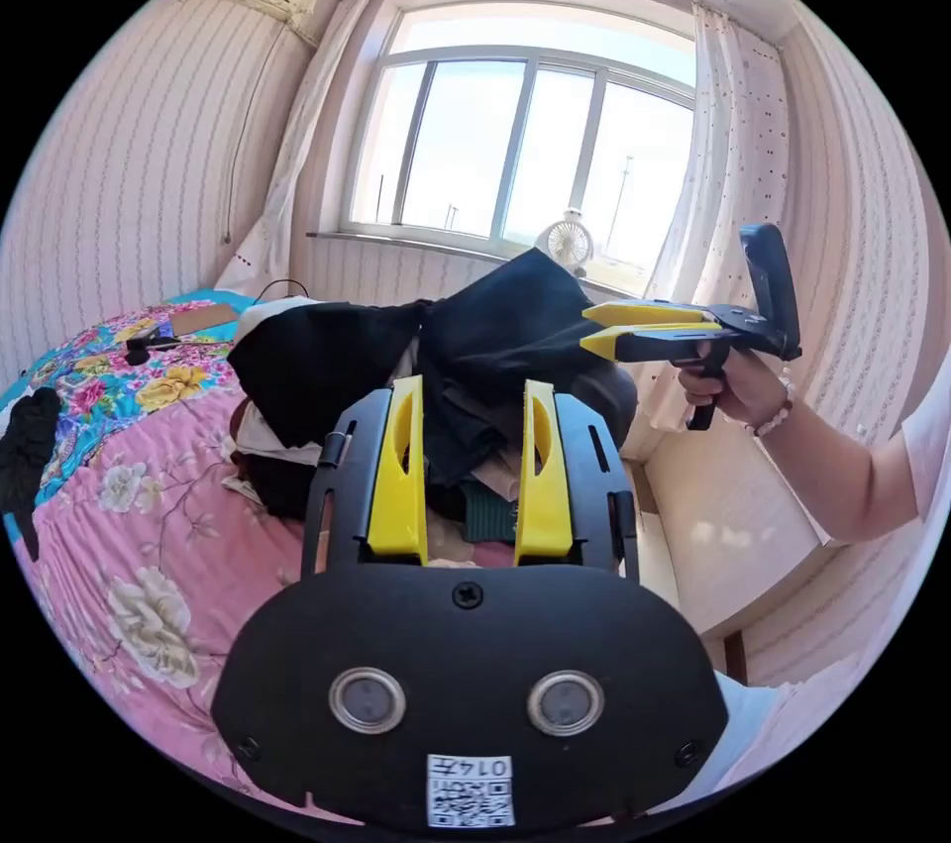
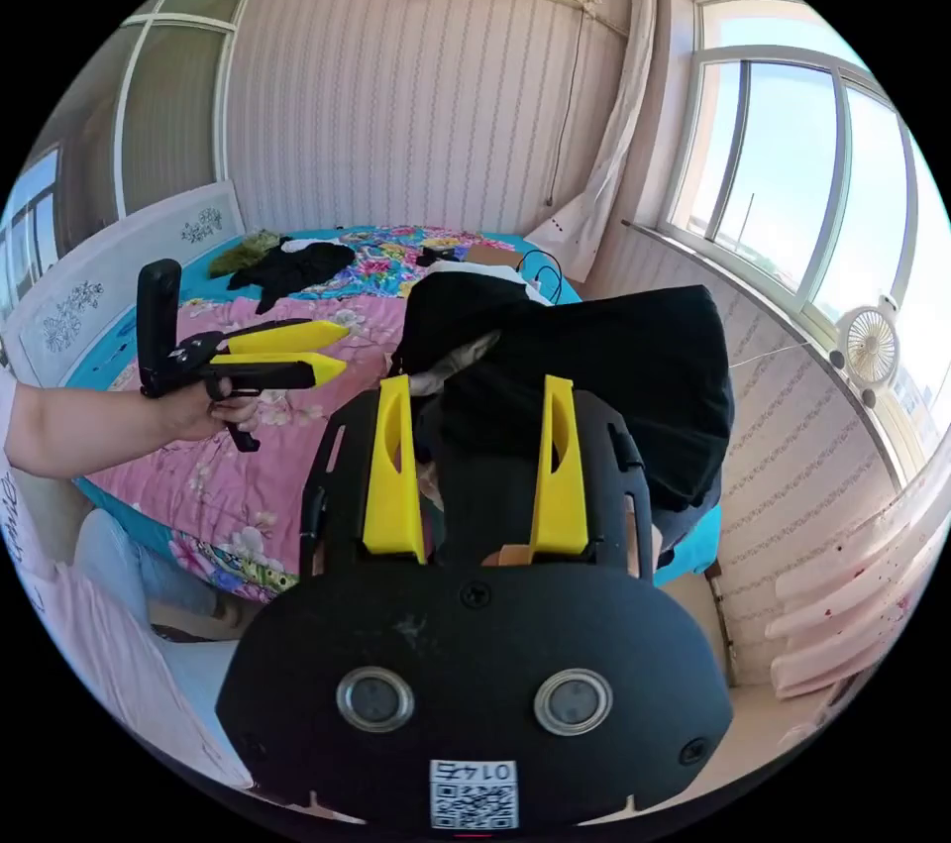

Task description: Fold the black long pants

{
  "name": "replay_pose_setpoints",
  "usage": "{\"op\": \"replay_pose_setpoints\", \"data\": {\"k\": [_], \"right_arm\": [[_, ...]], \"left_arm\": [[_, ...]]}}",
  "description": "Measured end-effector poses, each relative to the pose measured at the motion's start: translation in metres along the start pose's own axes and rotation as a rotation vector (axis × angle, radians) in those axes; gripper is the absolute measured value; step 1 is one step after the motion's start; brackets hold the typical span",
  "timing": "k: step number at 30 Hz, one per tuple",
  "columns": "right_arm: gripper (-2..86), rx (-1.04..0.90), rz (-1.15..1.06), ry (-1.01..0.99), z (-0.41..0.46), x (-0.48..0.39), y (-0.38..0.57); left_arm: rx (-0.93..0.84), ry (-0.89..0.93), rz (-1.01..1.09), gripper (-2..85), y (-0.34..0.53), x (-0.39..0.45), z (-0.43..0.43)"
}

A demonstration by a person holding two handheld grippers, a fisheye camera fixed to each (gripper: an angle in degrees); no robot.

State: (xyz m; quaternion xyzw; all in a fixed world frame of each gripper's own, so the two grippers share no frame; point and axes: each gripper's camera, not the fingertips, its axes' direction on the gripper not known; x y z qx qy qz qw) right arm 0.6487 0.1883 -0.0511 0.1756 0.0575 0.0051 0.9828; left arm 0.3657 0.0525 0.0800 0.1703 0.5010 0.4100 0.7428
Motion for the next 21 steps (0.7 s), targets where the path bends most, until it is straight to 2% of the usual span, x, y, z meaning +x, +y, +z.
{"op": "replay_pose_setpoints", "data": {"k": [4,7,10,16,21], "right_arm": [[12.9,-0.099,-0.171,0.158,0.044,-0.009,-0.013],[3.8,-0.193,-0.273,0.225,0.066,-0.011,-0.011],[0.0,-0.129,-0.223,0.196,0.047,0.005,-0.012],[-0.8,0.022,-0.072,0.138,0.000,0.047,-0.010],[-0.9,0.174,0.037,0.107,-0.041,0.077,-0.004]], "left_arm": [[-0.088,0.058,0.034,14.1,-0.013,0.005,0.048],[-0.112,0.087,0.032,14.1,-0.019,0.009,0.066],[-0.132,0.092,0.045,13.4,-0.023,0.016,0.078],[-0.195,0.008,0.033,7.9,-0.040,0.019,0.088],[-0.158,0.065,-0.015,3.0,-0.048,0.007,0.063]]}}
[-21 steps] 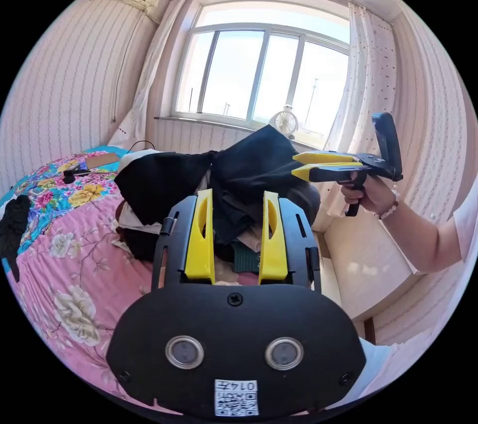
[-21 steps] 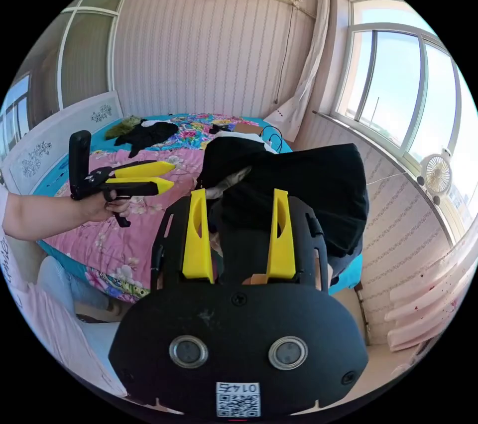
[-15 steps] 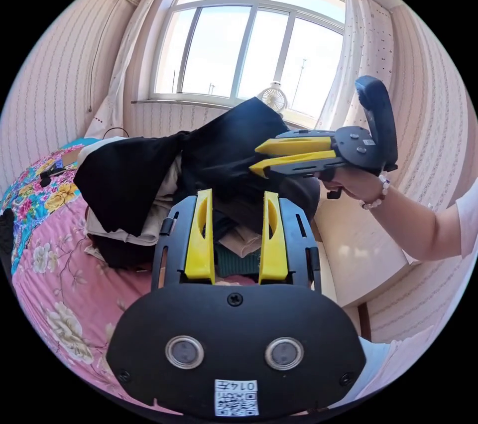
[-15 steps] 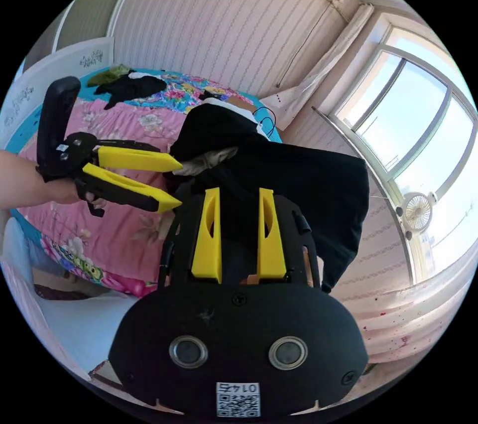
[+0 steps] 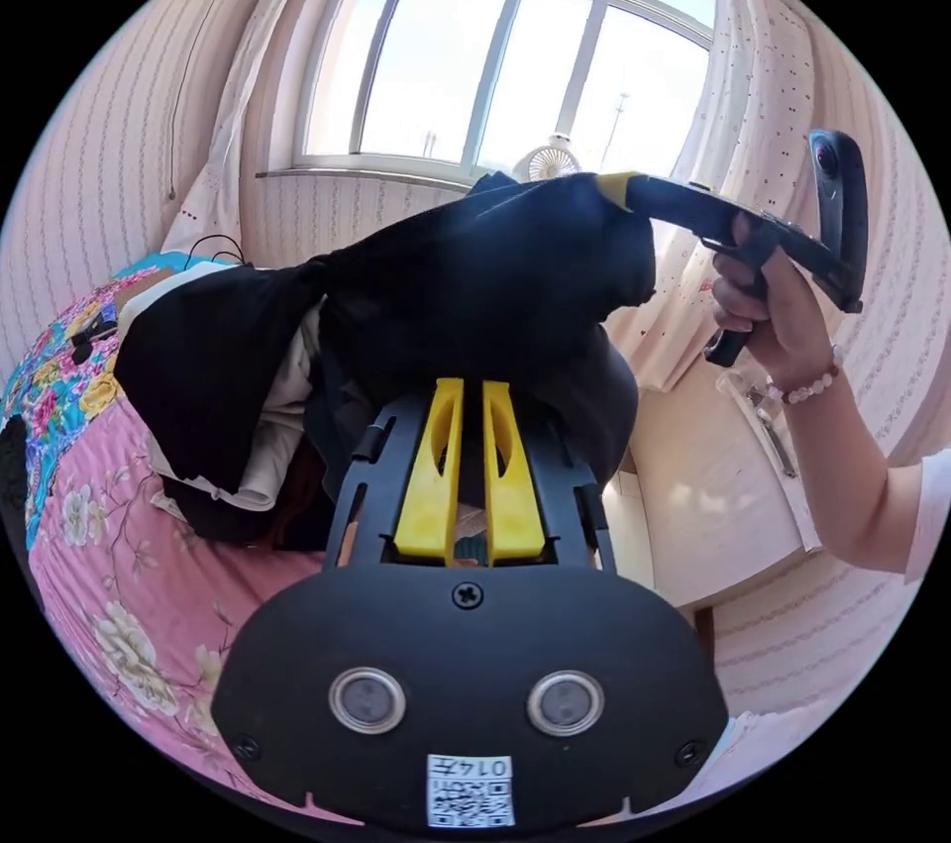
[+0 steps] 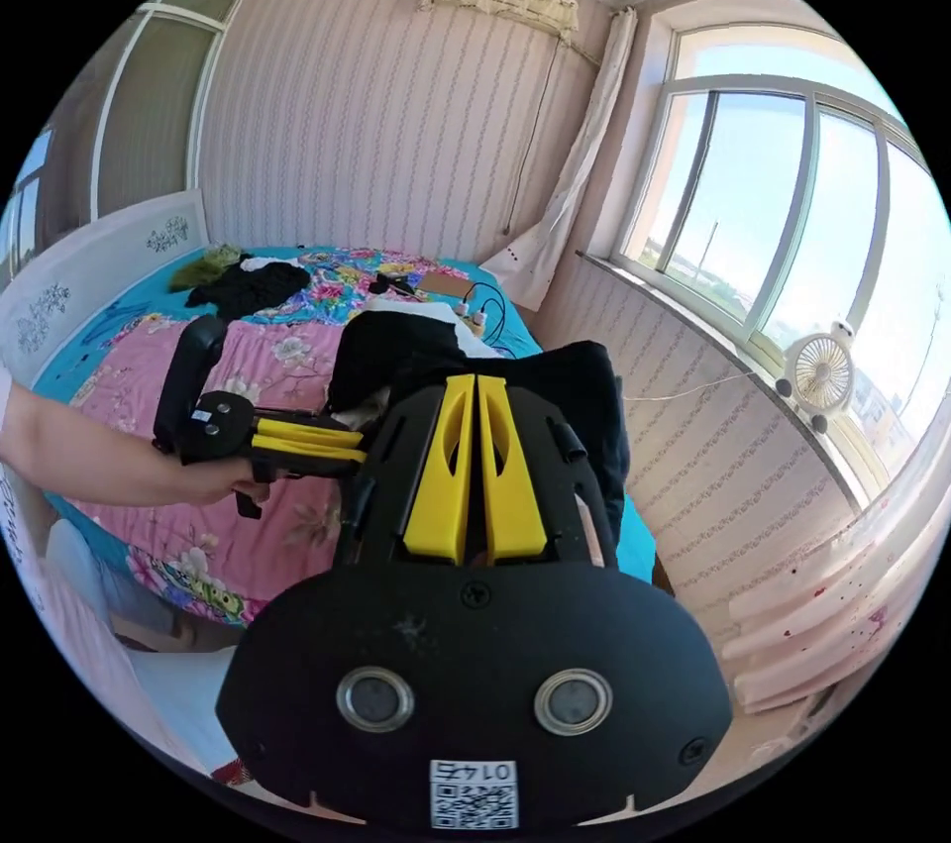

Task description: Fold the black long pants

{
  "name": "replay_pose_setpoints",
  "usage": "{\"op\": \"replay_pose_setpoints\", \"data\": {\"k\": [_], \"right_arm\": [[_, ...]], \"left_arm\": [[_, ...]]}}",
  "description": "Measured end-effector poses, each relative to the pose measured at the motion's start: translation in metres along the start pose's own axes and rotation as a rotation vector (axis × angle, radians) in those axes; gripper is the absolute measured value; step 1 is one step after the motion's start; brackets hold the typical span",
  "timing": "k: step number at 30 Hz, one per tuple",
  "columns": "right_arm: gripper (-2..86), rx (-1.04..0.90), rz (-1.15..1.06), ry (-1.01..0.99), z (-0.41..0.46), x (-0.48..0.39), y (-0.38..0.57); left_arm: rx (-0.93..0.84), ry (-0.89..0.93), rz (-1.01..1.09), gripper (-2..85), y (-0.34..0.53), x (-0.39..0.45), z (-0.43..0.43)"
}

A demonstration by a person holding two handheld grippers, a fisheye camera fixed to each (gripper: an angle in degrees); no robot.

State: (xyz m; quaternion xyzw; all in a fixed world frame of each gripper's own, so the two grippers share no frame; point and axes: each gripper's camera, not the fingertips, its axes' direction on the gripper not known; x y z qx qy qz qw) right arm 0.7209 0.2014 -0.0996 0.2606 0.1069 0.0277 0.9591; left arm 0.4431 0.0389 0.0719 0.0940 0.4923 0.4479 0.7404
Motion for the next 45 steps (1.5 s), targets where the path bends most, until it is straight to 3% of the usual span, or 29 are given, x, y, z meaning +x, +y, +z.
{"op": "replay_pose_setpoints", "data": {"k": [6,12,20,26,30,33,38,41,45], "right_arm": [[-1.0,0.264,0.041,-0.097,-0.065,0.018,-0.027],[-1.0,0.364,-0.085,-0.513,-0.070,-0.046,-0.092],[-1.0,0.321,-0.257,-1.195,-0.003,-0.306,-0.148],[-1.0,0.345,-0.113,-1.378,0.014,-0.435,-0.150],[-0.9,0.214,0.038,-1.393,0.057,-0.462,-0.125],[-0.8,0.046,0.100,-1.339,0.103,-0.471,-0.079],[-0.4,-0.286,0.199,-1.117,0.172,-0.445,0.038],[-0.2,-0.525,0.213,-0.886,0.211,-0.427,0.101],[0.4,-0.582,0.242,-0.704,0.230,-0.408,0.133]], "left_arm": [[0.278,0.086,-0.056,0.8,-0.009,-0.010,-0.109],[0.514,-0.035,-0.104,0.0,0.044,-0.041,-0.288],[0.657,-0.679,-0.273,-0.4,0.203,-0.038,-0.602],[0.724,-0.987,-0.169,-0.4,0.222,0.005,-0.735],[0.691,-0.945,-0.103,-0.3,0.212,-0.013,-0.741],[0.624,-0.784,-0.123,-0.1,0.215,-0.049,-0.703],[0.442,-0.330,-0.271,0.9,0.271,-0.112,-0.540],[0.312,-0.292,-0.455,2.3,0.325,-0.114,-0.431],[0.139,-0.174,-0.531,4.0,0.369,-0.095,-0.360]]}}
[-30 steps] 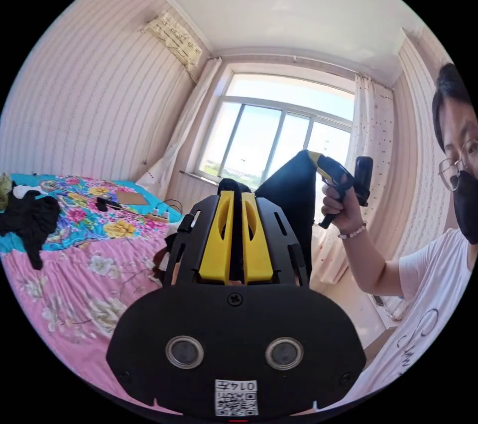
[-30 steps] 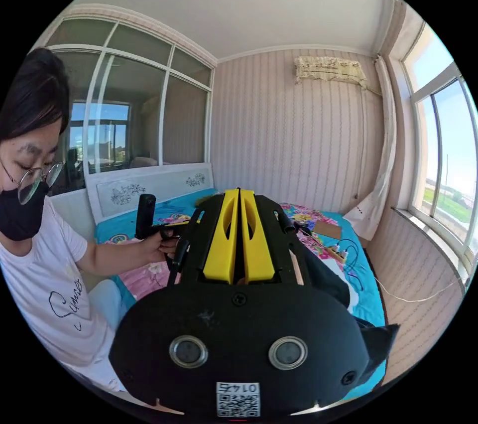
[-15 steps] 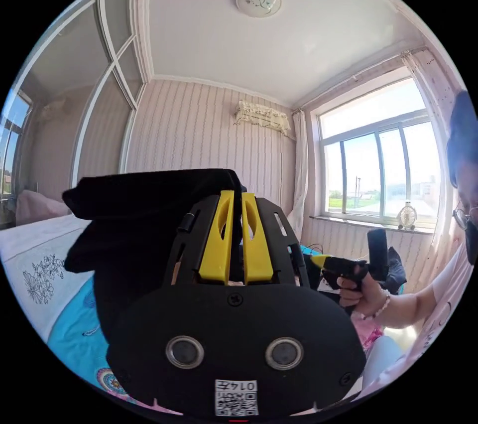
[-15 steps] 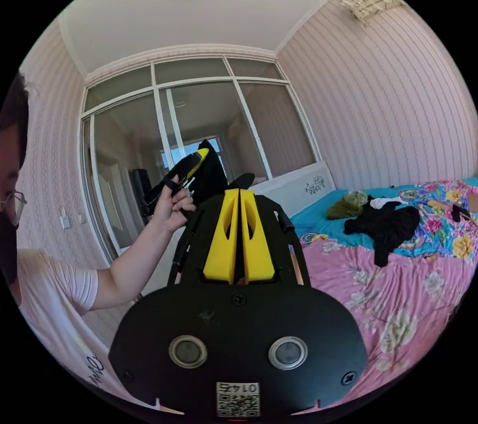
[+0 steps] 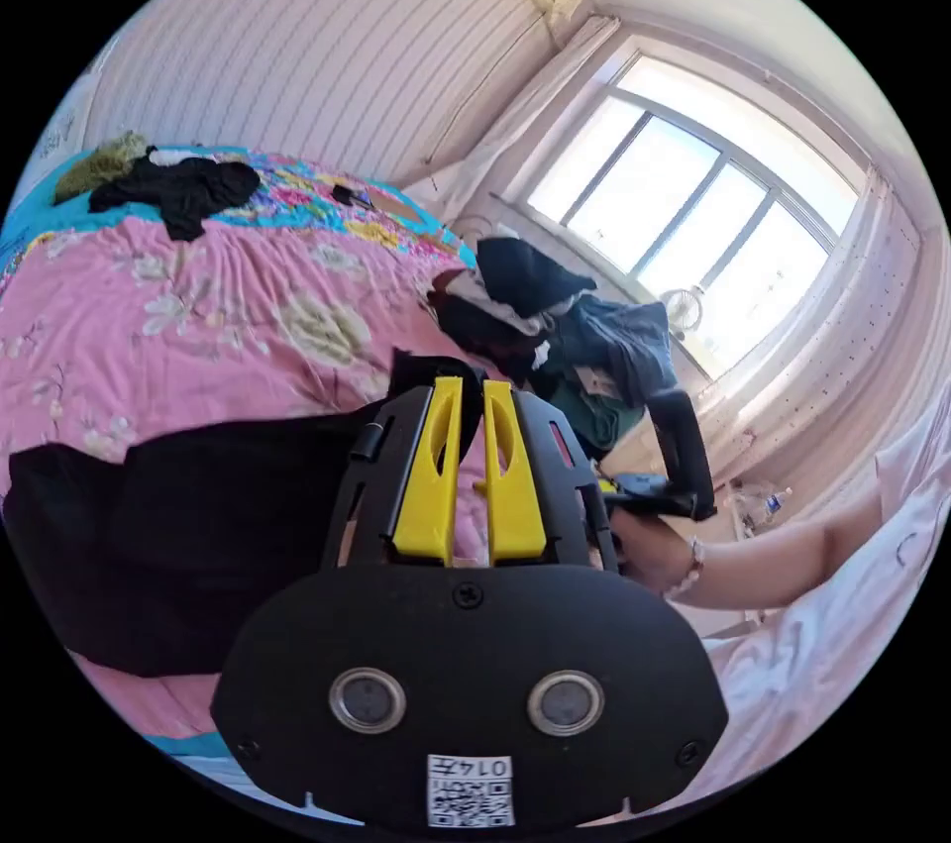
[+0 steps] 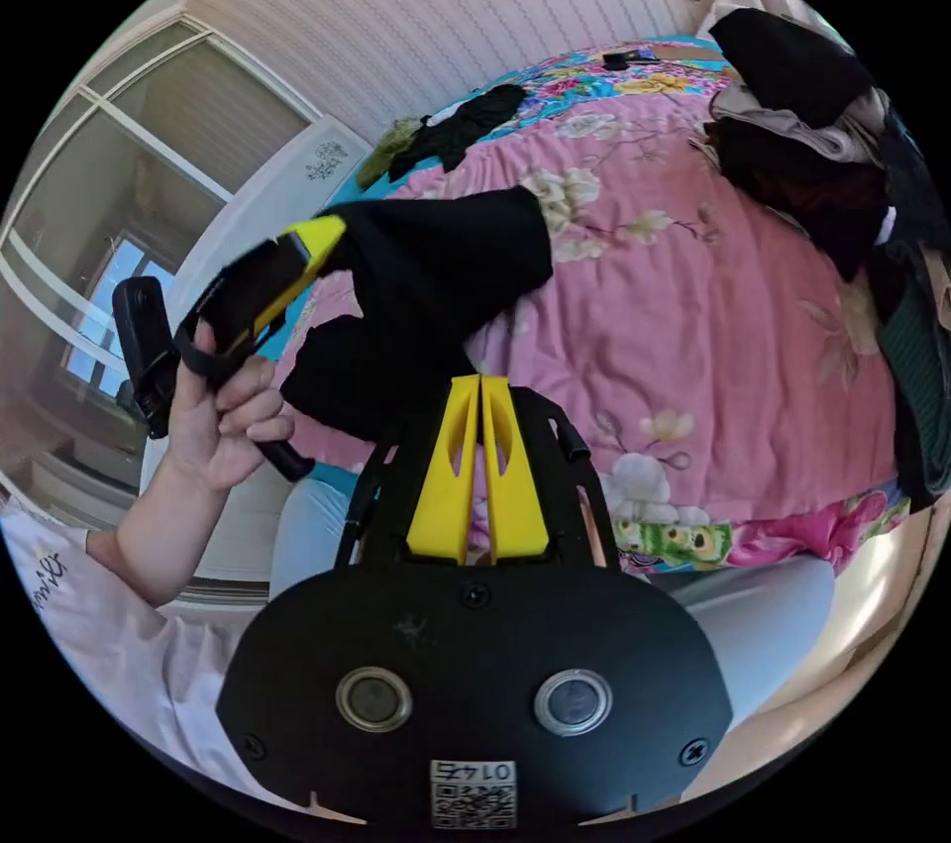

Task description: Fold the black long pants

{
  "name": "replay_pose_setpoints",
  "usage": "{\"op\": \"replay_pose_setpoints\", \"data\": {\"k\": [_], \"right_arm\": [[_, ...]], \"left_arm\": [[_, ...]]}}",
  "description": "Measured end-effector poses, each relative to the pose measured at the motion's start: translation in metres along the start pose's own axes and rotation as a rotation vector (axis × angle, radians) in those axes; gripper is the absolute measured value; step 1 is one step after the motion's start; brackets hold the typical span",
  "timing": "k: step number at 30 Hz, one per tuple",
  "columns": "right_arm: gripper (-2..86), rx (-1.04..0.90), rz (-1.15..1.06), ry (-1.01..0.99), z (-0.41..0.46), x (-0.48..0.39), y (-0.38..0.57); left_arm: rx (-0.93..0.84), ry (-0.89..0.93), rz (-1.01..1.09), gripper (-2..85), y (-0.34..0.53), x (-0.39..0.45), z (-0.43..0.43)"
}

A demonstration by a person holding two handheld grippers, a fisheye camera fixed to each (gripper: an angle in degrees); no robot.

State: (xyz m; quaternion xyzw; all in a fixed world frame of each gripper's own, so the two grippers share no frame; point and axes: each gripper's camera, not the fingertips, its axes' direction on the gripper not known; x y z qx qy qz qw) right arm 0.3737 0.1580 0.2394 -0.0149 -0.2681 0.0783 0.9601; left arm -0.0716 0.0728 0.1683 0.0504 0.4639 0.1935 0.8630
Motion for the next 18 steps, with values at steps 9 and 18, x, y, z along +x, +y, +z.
{"op": "replay_pose_setpoints", "data": {"k": [9,18], "right_arm": [[14.9,0.047,-0.001,0.091,0.050,-0.020,-0.062],[11.1,-0.226,-0.001,0.202,0.145,-0.043,-0.095]], "left_arm": [[0.164,-0.505,-0.078,6.2,0.056,-0.052,-0.153],[0.221,-0.778,-0.586,11.5,0.092,-0.221,-0.236]]}}
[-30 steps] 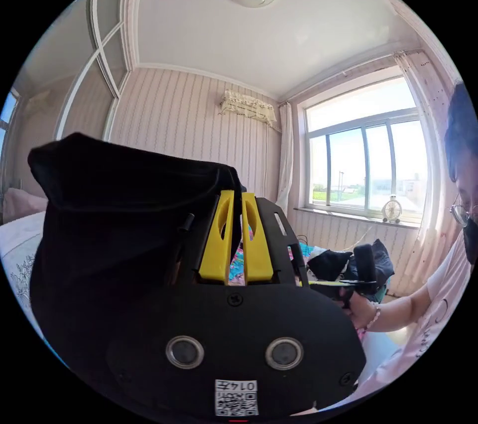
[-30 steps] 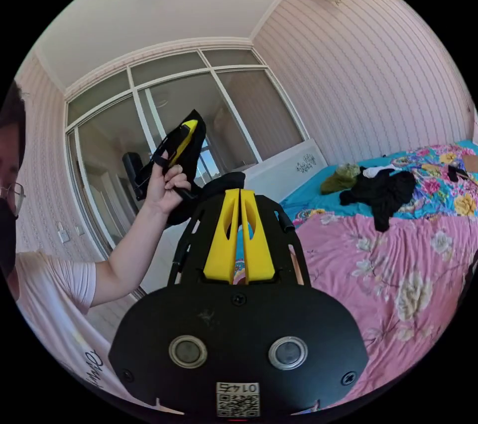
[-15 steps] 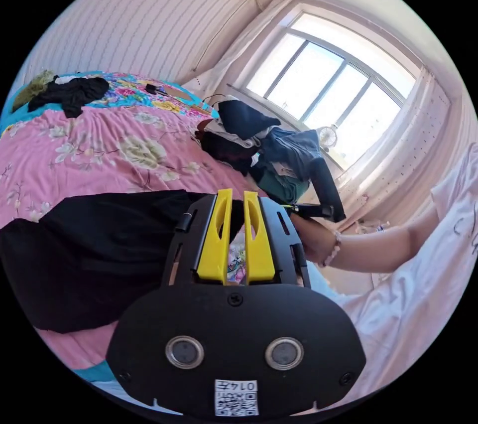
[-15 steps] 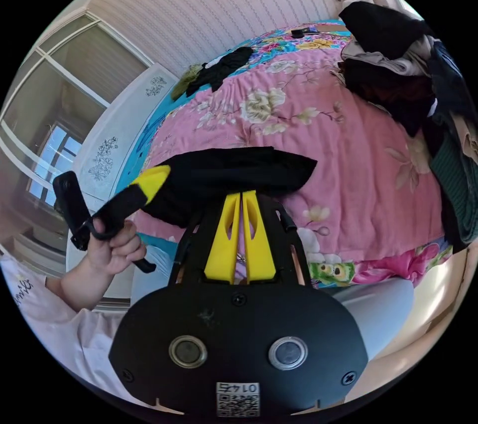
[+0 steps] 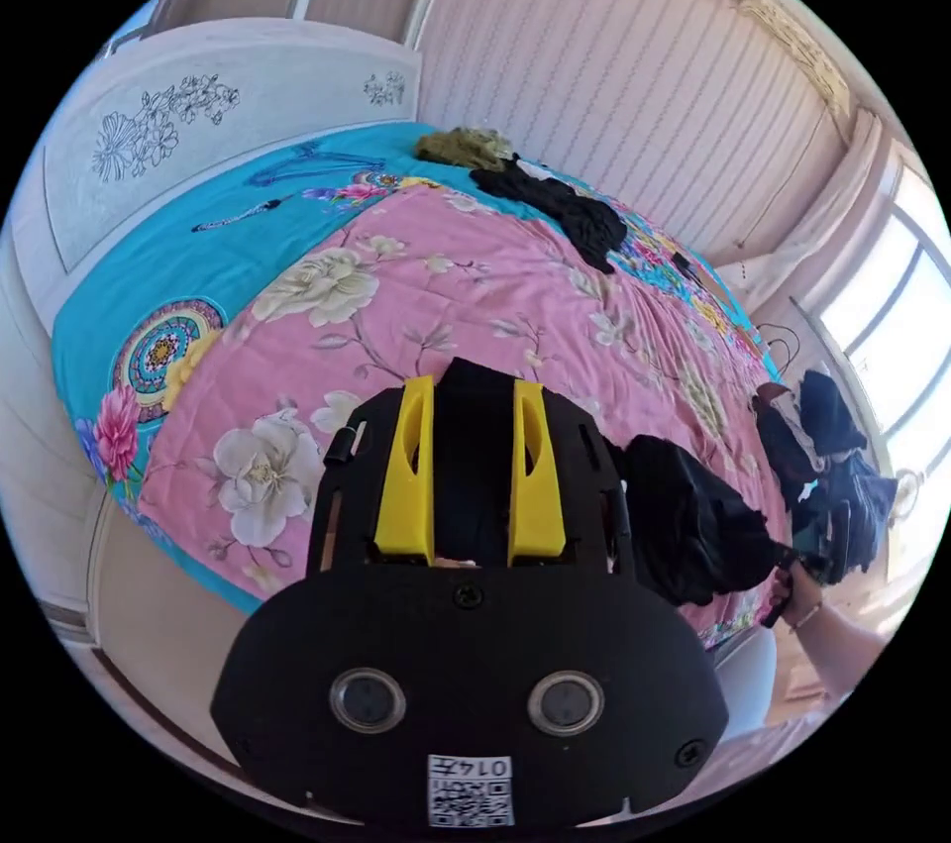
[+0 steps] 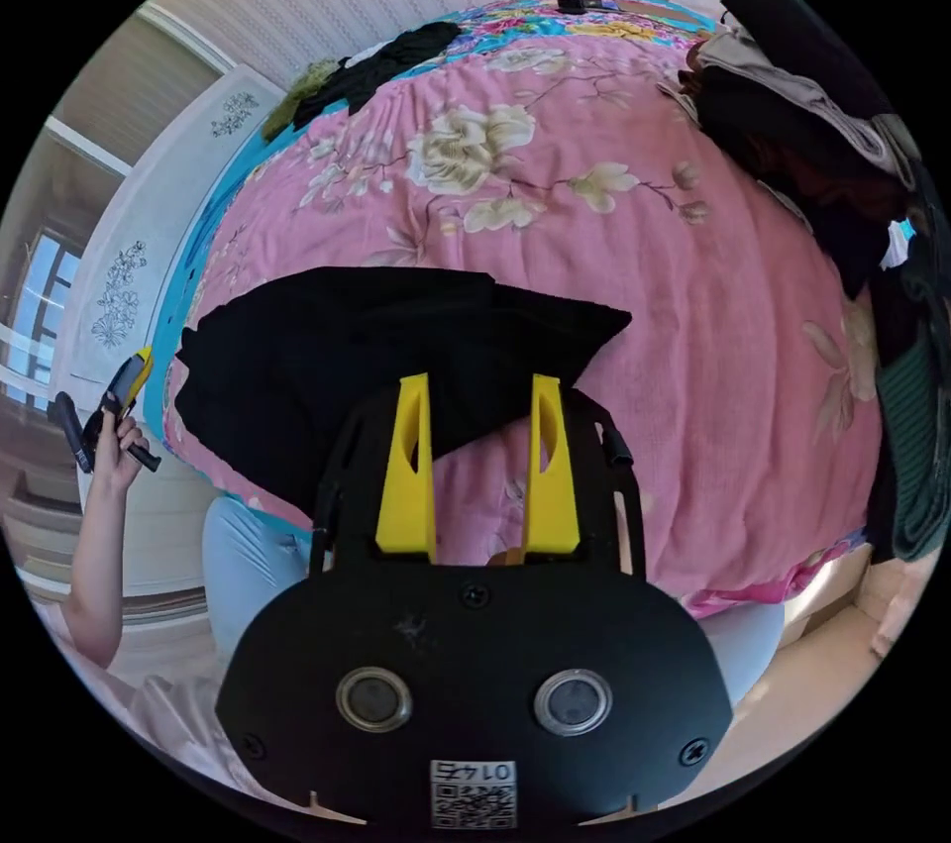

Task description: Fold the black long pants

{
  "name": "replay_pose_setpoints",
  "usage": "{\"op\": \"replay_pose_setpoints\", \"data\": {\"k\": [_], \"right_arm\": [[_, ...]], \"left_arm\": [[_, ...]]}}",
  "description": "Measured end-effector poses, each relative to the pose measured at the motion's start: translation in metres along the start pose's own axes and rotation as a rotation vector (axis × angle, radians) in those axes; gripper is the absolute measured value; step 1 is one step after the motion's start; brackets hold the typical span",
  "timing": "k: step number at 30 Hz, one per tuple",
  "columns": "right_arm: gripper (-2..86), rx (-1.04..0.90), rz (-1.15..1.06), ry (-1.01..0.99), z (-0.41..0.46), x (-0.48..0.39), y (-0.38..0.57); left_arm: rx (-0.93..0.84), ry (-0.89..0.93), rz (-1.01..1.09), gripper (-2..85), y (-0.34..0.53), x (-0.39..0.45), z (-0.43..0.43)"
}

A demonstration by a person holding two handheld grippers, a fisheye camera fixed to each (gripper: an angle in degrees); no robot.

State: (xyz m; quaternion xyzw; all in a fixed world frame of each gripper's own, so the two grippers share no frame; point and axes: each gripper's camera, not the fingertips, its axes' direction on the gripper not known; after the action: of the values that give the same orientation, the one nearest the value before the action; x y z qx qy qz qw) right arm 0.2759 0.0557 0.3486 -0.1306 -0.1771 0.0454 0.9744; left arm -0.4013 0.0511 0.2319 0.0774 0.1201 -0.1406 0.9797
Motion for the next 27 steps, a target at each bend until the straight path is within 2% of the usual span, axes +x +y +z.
{"op": "replay_pose_setpoints", "data": {"k": [2,3,5,6,11,14,16,19,24,27], "right_arm": [[4.9,-0.050,-0.075,-0.018,0.005,-0.018,-0.011],[4.5,-0.056,-0.092,-0.013,0.004,-0.022,-0.013],[3.4,-0.025,-0.137,-0.023,-0.014,-0.028,-0.017],[3.2,-0.011,-0.143,-0.024,-0.022,-0.027,-0.017],[2.6,0.085,-0.156,0.191,-0.092,-0.004,-0.018],[2.9,0.072,-0.092,0.309,-0.114,0.015,-0.019],[3.4,0.024,-0.044,0.360,-0.114,0.023,-0.021],[4.6,-0.041,-0.011,0.457,-0.104,0.018,-0.025],[7.6,0.058,-0.061,0.523,-0.098,-0.037,-0.050],[10.7,0.094,-0.262,0.450,-0.074,-0.105,-0.085]], "left_arm": [[-0.136,0.065,-0.103,10.7,0.004,-0.015,0.032],[-0.183,0.075,-0.111,10.1,0.006,-0.017,0.040],[-0.345,0.098,-0.135,3.4,0.016,-0.027,0.058],[-0.358,0.102,-0.135,2.4,0.018,-0.030,0.059],[-0.272,0.127,-0.121,-0.7,0.032,-0.067,0.028],[-0.196,0.130,-0.050,-0.4,0.035,-0.072,0.005],[-0.122,0.059,0.056,0.3,0.033,-0.066,-0.008],[-0.074,-0.053,0.147,6.7,0.024,-0.064,-0.010],[-0.164,-0.030,0.018,10.7,0.014,-0.100,0.024],[-0.210,-0.019,0.005,7.7,0.020,-0.116,0.037]]}}
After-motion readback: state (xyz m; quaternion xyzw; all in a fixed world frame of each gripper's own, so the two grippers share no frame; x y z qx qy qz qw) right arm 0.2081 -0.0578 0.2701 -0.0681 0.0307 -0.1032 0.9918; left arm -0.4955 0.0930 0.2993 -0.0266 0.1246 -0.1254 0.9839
